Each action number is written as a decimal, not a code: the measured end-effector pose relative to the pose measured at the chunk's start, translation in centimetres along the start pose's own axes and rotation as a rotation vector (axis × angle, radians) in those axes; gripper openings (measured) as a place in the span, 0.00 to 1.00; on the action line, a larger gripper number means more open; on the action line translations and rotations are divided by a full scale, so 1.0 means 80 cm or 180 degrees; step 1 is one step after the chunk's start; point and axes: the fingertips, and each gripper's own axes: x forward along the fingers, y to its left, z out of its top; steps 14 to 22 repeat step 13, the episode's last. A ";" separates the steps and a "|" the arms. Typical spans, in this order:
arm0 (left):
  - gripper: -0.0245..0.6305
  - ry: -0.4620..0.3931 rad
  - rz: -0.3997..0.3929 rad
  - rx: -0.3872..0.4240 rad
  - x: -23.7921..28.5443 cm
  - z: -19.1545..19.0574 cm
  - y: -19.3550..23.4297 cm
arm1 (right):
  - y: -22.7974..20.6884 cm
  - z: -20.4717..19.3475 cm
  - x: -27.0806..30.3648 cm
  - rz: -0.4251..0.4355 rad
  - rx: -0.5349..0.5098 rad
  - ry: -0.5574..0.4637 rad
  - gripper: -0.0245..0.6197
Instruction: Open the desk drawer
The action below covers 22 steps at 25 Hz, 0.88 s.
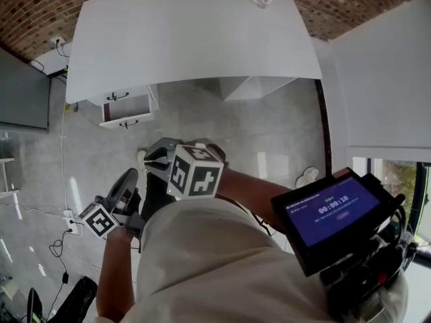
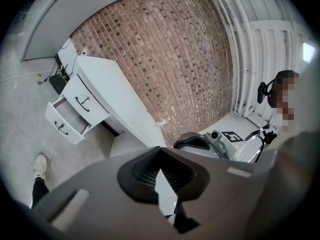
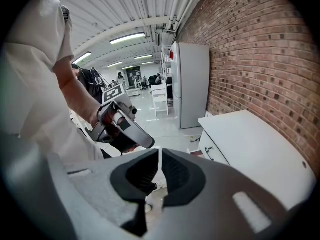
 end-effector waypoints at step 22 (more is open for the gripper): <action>0.04 0.0131 -0.0126 -0.0334 -0.002 -0.017 0.015 | -0.006 0.002 0.002 -0.0070 0.0037 0.0014 0.07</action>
